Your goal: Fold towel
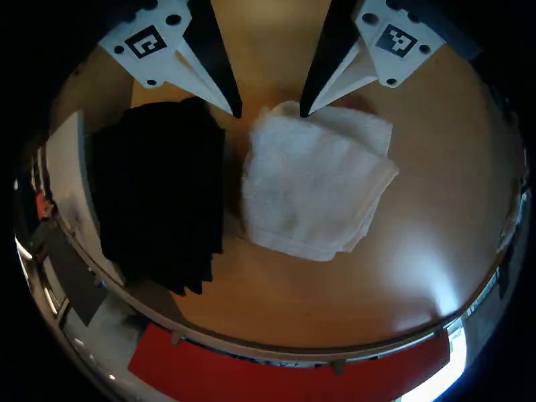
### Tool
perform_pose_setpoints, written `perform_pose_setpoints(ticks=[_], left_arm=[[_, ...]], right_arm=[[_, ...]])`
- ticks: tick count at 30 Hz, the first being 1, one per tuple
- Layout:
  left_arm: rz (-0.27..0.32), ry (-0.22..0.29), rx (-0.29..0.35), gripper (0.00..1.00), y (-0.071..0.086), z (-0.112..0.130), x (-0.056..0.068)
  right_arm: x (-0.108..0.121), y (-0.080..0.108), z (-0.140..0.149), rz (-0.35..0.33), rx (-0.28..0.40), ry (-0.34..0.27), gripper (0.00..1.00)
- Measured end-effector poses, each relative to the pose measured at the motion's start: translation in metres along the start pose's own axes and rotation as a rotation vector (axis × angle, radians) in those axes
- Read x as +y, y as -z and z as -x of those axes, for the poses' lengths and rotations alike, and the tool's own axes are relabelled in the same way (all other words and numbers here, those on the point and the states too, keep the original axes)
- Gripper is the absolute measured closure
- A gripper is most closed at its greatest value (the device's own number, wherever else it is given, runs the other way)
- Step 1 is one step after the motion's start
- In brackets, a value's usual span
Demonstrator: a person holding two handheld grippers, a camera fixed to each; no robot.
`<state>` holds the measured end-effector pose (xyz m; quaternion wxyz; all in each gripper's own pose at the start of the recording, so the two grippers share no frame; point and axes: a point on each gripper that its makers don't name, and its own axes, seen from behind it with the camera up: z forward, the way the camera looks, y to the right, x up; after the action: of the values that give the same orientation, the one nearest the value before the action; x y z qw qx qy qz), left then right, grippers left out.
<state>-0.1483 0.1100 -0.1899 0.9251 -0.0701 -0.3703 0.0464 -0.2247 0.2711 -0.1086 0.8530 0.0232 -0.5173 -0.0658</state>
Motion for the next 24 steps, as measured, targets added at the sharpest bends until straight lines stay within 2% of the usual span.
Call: perform_pose_setpoints(ticks=[8,24], left_arm=[[0.002,-0.002,0.006,0.09,0.000,-0.003,0.000],[-0.009,0.011,0.009,0.09,0.004,-0.001,-0.006]], right_arm=[[-0.024,0.003,-0.013,-0.052,0.047,0.004,0.32],[-0.100,-0.005,-0.039,-0.161,0.094,0.100,0.34]])
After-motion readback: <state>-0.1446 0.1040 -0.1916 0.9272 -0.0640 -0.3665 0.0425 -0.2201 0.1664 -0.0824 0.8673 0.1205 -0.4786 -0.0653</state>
